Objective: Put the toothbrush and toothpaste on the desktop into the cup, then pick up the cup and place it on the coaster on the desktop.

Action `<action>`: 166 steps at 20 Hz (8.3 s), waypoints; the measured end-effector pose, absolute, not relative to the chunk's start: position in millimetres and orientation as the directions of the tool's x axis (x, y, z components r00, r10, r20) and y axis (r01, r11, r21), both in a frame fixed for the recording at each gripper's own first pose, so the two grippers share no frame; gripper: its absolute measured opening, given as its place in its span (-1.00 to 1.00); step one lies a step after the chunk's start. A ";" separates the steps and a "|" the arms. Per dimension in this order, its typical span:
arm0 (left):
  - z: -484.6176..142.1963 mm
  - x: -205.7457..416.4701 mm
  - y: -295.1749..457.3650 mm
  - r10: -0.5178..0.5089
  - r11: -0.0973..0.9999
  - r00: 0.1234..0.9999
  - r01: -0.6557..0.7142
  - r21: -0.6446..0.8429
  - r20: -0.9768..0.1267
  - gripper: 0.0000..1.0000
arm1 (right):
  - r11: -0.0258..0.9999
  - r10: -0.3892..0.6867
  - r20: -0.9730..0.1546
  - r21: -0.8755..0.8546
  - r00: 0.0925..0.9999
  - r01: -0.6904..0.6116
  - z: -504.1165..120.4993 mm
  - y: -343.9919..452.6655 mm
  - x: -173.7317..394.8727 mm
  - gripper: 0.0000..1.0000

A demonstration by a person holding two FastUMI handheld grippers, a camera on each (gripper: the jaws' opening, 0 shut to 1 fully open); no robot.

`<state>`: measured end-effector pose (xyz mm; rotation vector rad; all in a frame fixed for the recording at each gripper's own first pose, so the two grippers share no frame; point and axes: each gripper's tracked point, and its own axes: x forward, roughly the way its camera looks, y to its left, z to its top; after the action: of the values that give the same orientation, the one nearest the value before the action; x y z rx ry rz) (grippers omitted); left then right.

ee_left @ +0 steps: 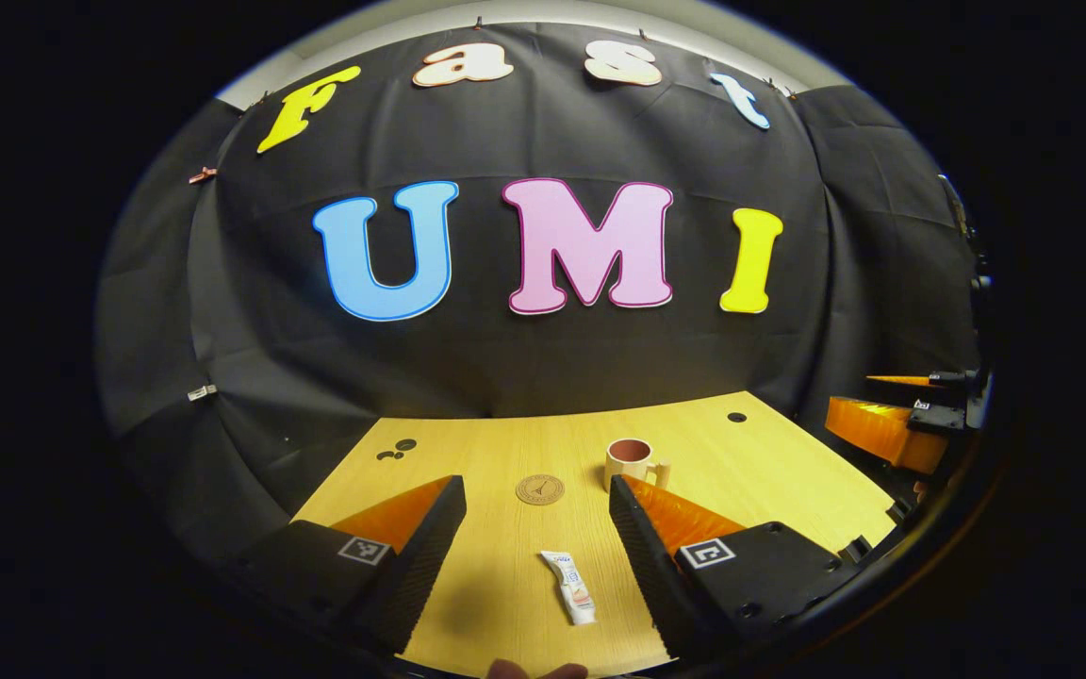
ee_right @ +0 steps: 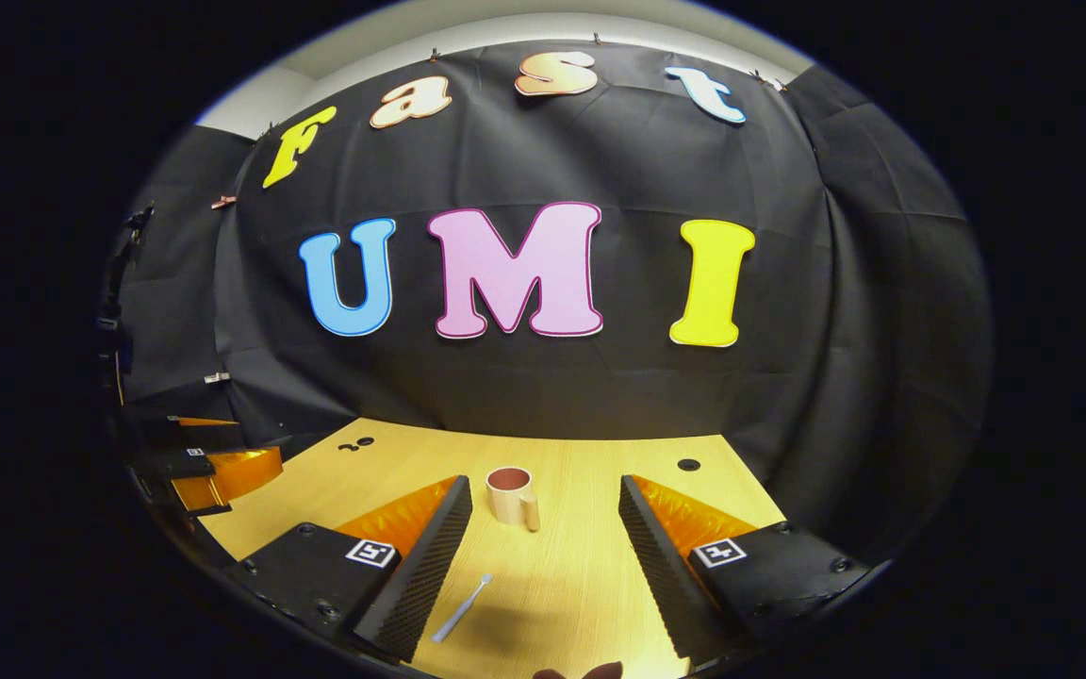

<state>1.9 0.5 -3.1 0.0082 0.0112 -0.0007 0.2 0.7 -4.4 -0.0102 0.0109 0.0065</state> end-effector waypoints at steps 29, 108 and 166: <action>-209.5 117.8 -29.3 -0.016 0.989 0.806 -0.072 -0.126 -0.591 0.89 | 0.997 0.072 -0.234 0.010 0.969 -0.072 -90.2 -10.9 27.7 0.96; -74.6 143.1 -54.1 -0.372 0.833 0.925 0.295 -0.468 -0.077 -0.54 | 0.961 0.252 -0.460 0.226 0.852 -0.163 -186.2 69.5 99.2 -0.87; -87.8 300.7 -81.9 -0.157 0.885 0.970 0.222 -0.410 0.186 0.04 | 0.832 0.226 0.073 0.505 0.971 -0.232 -87.3 15.7 329.6 -0.87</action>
<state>300.7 -81.9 -87.8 -0.4429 -0.1496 -0.1983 329.6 15.7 -87.3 0.5366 -0.0108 0.2426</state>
